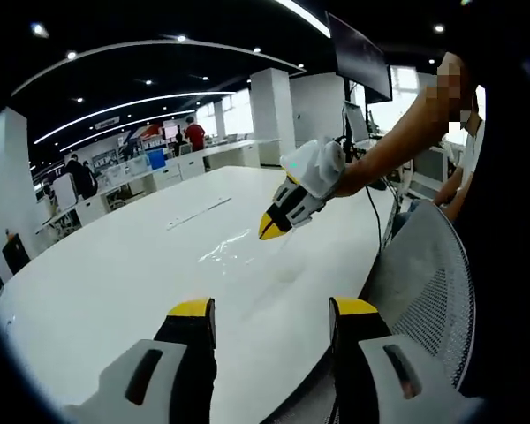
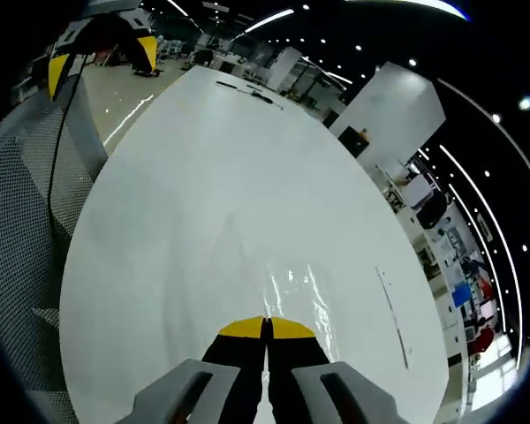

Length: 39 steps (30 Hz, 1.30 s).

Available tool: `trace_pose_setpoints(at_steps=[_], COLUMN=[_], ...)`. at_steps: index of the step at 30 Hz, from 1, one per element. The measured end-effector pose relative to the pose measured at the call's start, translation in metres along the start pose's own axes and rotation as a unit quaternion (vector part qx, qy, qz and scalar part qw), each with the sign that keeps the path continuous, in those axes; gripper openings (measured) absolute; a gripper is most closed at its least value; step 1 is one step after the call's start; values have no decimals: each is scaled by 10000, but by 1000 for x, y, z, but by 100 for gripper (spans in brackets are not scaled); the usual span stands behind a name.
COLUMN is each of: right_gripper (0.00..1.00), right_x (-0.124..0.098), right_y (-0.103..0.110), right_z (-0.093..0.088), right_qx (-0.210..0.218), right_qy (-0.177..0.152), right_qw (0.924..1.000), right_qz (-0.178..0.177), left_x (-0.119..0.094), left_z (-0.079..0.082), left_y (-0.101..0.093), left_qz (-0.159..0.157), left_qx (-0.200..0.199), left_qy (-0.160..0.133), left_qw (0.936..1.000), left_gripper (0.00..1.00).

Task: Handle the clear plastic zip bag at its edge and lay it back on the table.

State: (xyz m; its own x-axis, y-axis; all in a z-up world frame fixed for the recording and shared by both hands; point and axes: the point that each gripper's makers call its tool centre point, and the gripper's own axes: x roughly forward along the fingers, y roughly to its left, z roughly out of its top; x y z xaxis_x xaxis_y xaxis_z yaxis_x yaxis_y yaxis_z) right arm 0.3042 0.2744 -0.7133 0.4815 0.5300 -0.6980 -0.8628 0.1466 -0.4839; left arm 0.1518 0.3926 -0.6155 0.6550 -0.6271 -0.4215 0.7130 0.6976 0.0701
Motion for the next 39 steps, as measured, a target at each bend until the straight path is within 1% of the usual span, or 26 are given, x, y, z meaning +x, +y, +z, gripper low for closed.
trace_pose_setpoints(at_steps=[3, 6, 7, 9, 11, 13, 16, 17, 18, 20, 21, 23, 25, 27, 29, 31, 33, 36, 38, 39], right_gripper=[0, 0, 0, 0, 0, 0, 1, 2, 3, 4, 5, 6, 11, 15, 17, 17, 20, 24, 27, 29], right_x=[6, 10, 12, 14, 15, 15, 16, 16, 17, 15, 13, 12, 9, 8, 3, -5, -9, -17, -18, -19], right_y=[1, 5, 6, 10, 11, 11, 12, 13, 17, 21, 19, 21, 23, 23, 25, 27, 27, 32, 31, 30], right_z=[-6, -13, -19, -27, -31, -32, -36, -37, -35, -31, -31, -29, -32, -38, -42, -44, -49, -45, -44, -39], right_qx=[-143, -92, -151, -118, -118, -111, -56, 46, 403, 786, 853, 1190, 1471, 1565, 1596, 1715, 1852, 2174, 2291, 2489], right_qy=[104, 176, 255, 375, 429, 442, 501, 523, 445, 316, 334, 209, 244, 286, 306, 297, 306, 147, 75, -81], right_qw=[9998, 9998, 9995, 9991, 9989, 9989, 9987, 9986, 9982, 9962, 9957, 9925, 9883, 9867, 9862, 9841, 9816, 9754, 9729, 9682], right_qz=[16, 92, 82, 127, 114, 59, 9, 7, 76, 177, 133, 206, 317, 347, 326, 347, 349, 325, 284, 236], left_x=[1, 2, 2, 3, 4, 3, 5, 5, 6, 7, 7, 8, 8, 8, 9, 10, 12, 14, 15, 16], left_z=[-4, -8, -8, -9, -11, -19, -24, -25, -26, -26, -26, -27, -28, -29, -30, -34, -31, -29, -28, -27], left_y=[0, 2, 2, 1, 2, 8, 11, 12, 13, 13, 13, 14, 16, 17, 19, 23, 21, 21, 21, 20], left_qz=[-26, -24, -31, -37, -42, -64, -92, -96, -105, -115, -116, -114, -117, -116, -115, -117, -112, -117, -112, -112], left_qx=[37, 54, 56, 69, 89, 88, 102, 105, 105, 99, 96, 96, 101, 103, 117, 118, 143, 132, 137, 137], left_qy=[36, 94, 102, 125, 165, 179, 205, 209, 216, 210, 200, 202, 212, 220, 222, 225, 233, 234, 238, 244], left_qw=[10000, 9999, 9999, 9999, 9998, 9998, 9997, 9997, 9997, 9997, 9997, 9997, 9997, 9996, 9996, 9996, 9996, 9996, 9996, 9995], left_gripper=[50, 50, 50, 50, 50, 50, 49, 49, 49, 49, 49, 49, 49, 49, 49, 49, 50, 50, 51, 51])
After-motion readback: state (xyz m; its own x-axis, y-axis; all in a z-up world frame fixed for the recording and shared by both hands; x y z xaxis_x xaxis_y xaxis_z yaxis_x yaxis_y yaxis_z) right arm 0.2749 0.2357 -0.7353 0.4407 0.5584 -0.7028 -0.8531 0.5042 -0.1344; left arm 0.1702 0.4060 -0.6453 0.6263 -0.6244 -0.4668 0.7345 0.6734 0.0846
